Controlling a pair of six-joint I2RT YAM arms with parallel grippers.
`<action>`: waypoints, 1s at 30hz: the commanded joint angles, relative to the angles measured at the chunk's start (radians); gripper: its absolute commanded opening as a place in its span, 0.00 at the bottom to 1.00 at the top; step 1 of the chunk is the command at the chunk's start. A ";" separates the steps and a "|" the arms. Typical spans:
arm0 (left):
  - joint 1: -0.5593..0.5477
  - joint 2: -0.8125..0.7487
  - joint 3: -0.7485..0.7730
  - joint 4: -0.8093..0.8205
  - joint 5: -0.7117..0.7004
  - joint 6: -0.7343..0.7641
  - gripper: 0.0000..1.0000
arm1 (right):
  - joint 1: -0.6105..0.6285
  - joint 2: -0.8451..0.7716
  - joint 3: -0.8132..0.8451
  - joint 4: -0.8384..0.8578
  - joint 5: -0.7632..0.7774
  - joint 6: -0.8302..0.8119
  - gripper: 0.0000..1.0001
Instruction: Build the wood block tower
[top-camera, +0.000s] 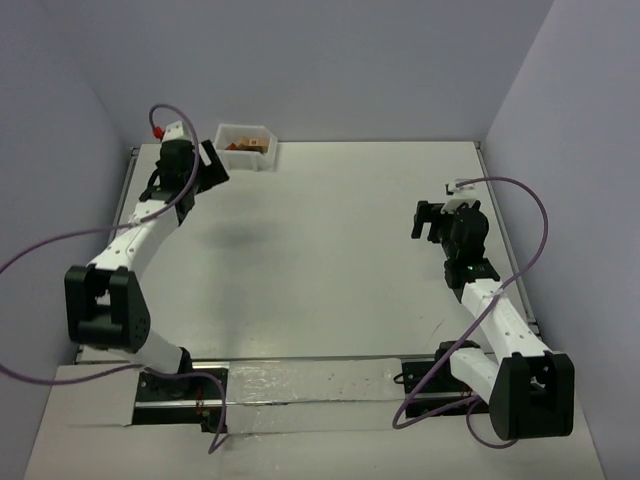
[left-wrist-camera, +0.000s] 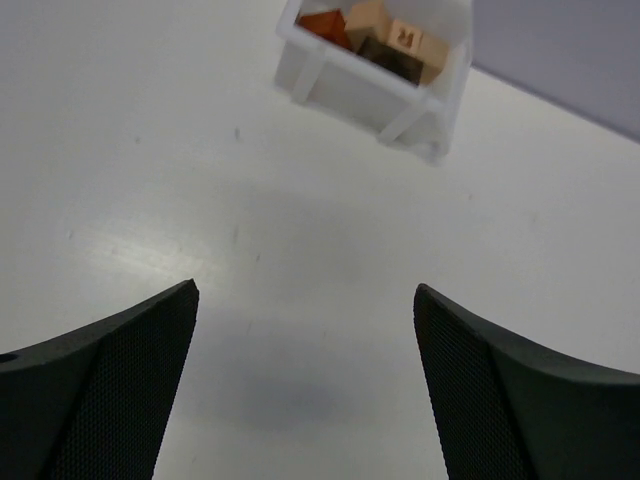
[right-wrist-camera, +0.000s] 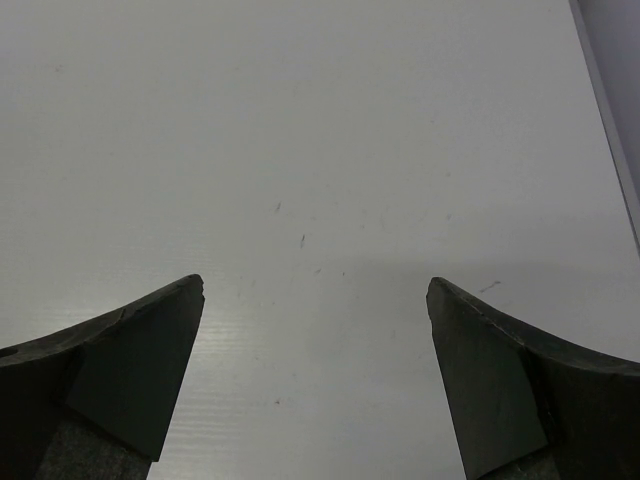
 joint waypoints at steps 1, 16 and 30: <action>-0.020 0.270 0.375 -0.160 -0.108 -0.133 0.94 | -0.011 0.023 0.043 0.038 0.009 -0.011 1.00; -0.043 0.798 0.940 -0.362 -0.176 -0.430 0.77 | -0.011 0.044 0.051 0.024 0.009 -0.013 1.00; -0.041 0.848 0.943 -0.325 -0.242 -0.526 0.80 | -0.012 0.035 0.057 0.013 0.004 -0.008 1.00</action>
